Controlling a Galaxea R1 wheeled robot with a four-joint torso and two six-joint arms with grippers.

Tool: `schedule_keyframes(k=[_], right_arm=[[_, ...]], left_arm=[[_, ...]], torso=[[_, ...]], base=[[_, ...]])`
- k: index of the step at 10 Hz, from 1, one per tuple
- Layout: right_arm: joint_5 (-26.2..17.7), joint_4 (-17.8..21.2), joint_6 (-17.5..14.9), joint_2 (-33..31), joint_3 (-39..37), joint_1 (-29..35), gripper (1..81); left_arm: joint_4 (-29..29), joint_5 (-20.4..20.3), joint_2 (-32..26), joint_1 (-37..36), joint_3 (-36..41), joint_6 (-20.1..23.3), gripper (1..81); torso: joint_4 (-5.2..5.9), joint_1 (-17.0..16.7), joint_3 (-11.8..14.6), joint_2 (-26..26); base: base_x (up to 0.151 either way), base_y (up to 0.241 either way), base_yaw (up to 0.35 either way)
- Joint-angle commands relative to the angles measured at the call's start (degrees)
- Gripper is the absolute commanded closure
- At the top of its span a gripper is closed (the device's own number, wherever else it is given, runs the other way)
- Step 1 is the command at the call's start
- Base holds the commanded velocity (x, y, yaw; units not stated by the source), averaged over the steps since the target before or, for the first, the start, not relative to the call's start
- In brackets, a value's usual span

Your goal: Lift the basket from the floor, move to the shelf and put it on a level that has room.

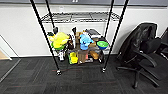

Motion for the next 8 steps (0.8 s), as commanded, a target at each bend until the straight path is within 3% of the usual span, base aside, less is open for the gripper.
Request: schedule_keyframes(k=[1,6,7,8], right_arm=[[-2.6,0.7,0.8,-0.9,3.1,5.6,81.1],[-6.9,-0.3,0.6,-0.9,5.0,9.2,81.1],[-7.2,-0.3,0.6,-1.0,5.2,9.8,81.1],[-7.1,-0.3,0.7,-1.5,5.7,9.7,81.1]], left_arm=[[0.0,2.3,-3.0,-4.9,5.9,-0.2,81.1],[-0.4,2.6,-3.5,-6.9,6.7,-0.3,81.1],[-0.8,3.3,-3.3,-7.7,6.8,-0.3,81.1],[-0.9,4.0,-3.1,-8.1,6.8,-0.3,81.1]], torso=[[0.0,-3.7,4.7,5.7],[0.0,-9.7,11.1,15.0],[0.0,-11.0,8.4,17.0],[0.0,-12.1,9.1,18.6]], base=[[0.0,0.0,0.0],[0.0,0.0,0.0],[0.0,0.0,0.0],[0.0,0.0,0.0]])
